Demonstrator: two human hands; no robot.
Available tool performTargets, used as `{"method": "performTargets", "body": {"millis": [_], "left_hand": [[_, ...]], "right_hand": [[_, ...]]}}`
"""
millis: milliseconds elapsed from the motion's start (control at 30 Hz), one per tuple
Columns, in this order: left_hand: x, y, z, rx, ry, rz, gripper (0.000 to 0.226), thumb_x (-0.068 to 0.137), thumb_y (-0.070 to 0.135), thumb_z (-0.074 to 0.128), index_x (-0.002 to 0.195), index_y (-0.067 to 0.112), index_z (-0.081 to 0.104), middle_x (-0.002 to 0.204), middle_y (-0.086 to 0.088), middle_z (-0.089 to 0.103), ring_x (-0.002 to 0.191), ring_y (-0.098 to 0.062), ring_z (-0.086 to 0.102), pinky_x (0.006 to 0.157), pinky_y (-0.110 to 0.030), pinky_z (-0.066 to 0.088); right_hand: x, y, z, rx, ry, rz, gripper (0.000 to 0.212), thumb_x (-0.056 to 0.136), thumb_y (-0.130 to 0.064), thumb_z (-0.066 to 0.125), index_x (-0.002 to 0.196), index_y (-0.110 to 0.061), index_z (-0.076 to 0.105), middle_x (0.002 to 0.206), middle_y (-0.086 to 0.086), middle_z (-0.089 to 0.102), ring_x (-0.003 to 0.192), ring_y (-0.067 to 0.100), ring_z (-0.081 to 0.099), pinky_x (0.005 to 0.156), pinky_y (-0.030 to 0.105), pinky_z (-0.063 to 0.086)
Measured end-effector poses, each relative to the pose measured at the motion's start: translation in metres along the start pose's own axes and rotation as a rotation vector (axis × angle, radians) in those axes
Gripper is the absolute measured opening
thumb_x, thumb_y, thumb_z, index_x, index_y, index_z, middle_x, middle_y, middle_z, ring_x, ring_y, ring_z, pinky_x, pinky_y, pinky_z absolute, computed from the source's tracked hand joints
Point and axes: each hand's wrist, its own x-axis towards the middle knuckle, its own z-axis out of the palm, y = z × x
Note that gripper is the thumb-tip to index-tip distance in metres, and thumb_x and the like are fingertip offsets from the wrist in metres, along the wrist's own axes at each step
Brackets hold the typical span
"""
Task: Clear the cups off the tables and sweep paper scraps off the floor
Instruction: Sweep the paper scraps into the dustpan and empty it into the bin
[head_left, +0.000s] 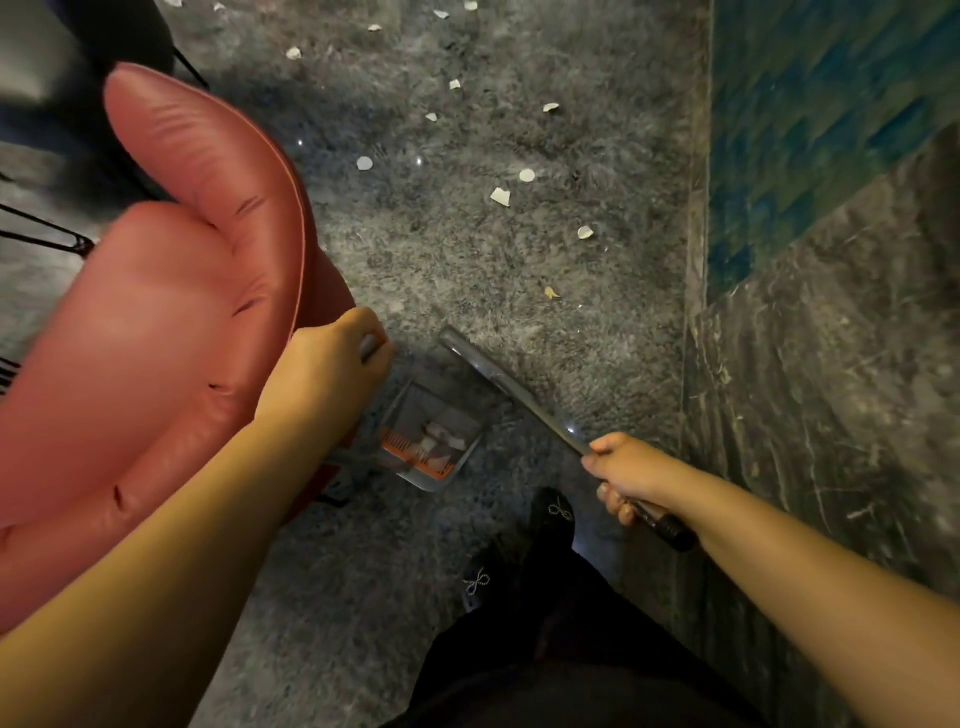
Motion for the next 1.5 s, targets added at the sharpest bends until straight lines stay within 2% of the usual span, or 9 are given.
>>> {"method": "performTargets", "body": {"millis": [500, 700, 767, 900, 1033, 1133, 1300, 1367, 1500], "left_hand": [[0.143, 0.102, 0.042, 0.004, -0.052, 0.058, 0.014, 0.092, 0.033, 0.064, 0.093, 0.019, 0.061, 0.072, -0.009, 0.063, 0.070, -0.033, 0.061, 0.061, -0.043, 0.052], [0.229, 0.159, 0.072, 0.061, -0.103, 0.119, 0.015, 0.093, 0.029, 0.062, 0.098, 0.014, 0.062, 0.079, -0.014, 0.067, 0.074, -0.035, 0.063, 0.065, -0.046, 0.054], [0.256, 0.175, 0.081, 0.070, -0.113, 0.124, 0.014, 0.093, 0.029, 0.061, 0.096, 0.015, 0.060, 0.076, -0.014, 0.065, 0.070, -0.034, 0.061, 0.062, -0.045, 0.053], [0.300, 0.200, 0.099, 0.112, -0.159, 0.116, 0.014, 0.094, 0.034, 0.058, 0.094, 0.020, 0.057, 0.075, -0.012, 0.063, 0.069, -0.033, 0.059, 0.061, -0.043, 0.054], [0.333, 0.211, 0.111, 0.110, -0.173, 0.105, 0.014, 0.094, 0.033, 0.058, 0.091, 0.020, 0.056, 0.070, -0.007, 0.058, 0.066, -0.029, 0.057, 0.055, -0.035, 0.045], [0.347, 0.213, 0.113, 0.123, -0.186, 0.089, 0.015, 0.094, 0.034, 0.059, 0.093, 0.020, 0.056, 0.070, -0.004, 0.056, 0.069, -0.030, 0.056, 0.057, -0.035, 0.045], [0.354, 0.212, 0.113, 0.125, -0.171, 0.091, 0.015, 0.093, 0.035, 0.059, 0.093, 0.020, 0.057, 0.077, -0.010, 0.062, 0.074, -0.033, 0.058, 0.063, -0.041, 0.051], [0.354, 0.212, 0.113, 0.137, -0.169, 0.099, 0.015, 0.093, 0.035, 0.059, 0.094, 0.020, 0.057, 0.073, -0.007, 0.059, 0.072, -0.032, 0.058, 0.061, -0.040, 0.051], [0.354, 0.214, 0.115, 0.138, -0.169, 0.113, 0.015, 0.094, 0.033, 0.058, 0.092, 0.019, 0.056, 0.067, -0.004, 0.054, 0.067, -0.031, 0.056, 0.057, -0.038, 0.049]], "right_hand": [[0.042, -0.118, -0.135, 0.133, 0.062, -0.067, 0.026, 0.103, -0.018, 0.040, 0.128, -0.020, 0.036, 0.062, 0.007, 0.037, 0.026, 0.005, 0.030, 0.033, 0.012, 0.028], [0.073, -0.181, -0.214, 0.102, 0.048, -0.068, 0.004, 0.102, -0.016, 0.041, 0.102, -0.020, 0.044, 0.062, 0.007, 0.037, 0.028, 0.006, 0.032, 0.035, 0.013, 0.028], [0.086, -0.200, -0.236, 0.051, 0.058, -0.070, 0.013, 0.102, -0.015, 0.041, 0.089, -0.020, 0.043, 0.061, 0.007, 0.038, 0.030, 0.008, 0.032, 0.036, 0.014, 0.028], [0.111, -0.233, -0.267, -0.033, 0.068, -0.065, 0.015, 0.102, -0.014, 0.041, 0.087, -0.014, 0.041, 0.057, 0.008, 0.038, 0.030, 0.012, 0.034, 0.034, 0.015, 0.030], [0.127, -0.256, -0.281, -0.188, 0.058, -0.085, 0.015, 0.103, -0.015, 0.041, 0.092, -0.005, 0.043, 0.056, 0.013, 0.044, 0.038, 0.018, 0.042, 0.033, 0.019, 0.034], [0.135, -0.266, -0.285, -0.342, 0.037, -0.071, 0.017, 0.102, -0.015, 0.042, 0.101, 0.001, 0.046, 0.063, 0.017, 0.049, 0.049, 0.023, 0.047, 0.042, 0.029, 0.040], [0.135, -0.260, -0.271, -0.662, -0.031, -0.081, 0.015, 0.101, -0.018, 0.045, 0.094, -0.006, 0.051, 0.065, 0.007, 0.052, 0.047, 0.016, 0.053, 0.039, 0.020, 0.042], [0.132, -0.253, -0.265, -0.671, -0.034, -0.107, 0.016, 0.101, -0.019, 0.044, 0.109, -0.007, 0.051, 0.065, 0.004, 0.049, 0.049, 0.014, 0.050, 0.040, 0.019, 0.040], [0.125, -0.247, -0.263, -0.398, -0.095, -0.053, 0.012, 0.102, -0.013, 0.041, 0.093, -0.009, 0.048, 0.060, 0.009, 0.048, 0.046, 0.019, 0.045, 0.040, 0.027, 0.039]]}}
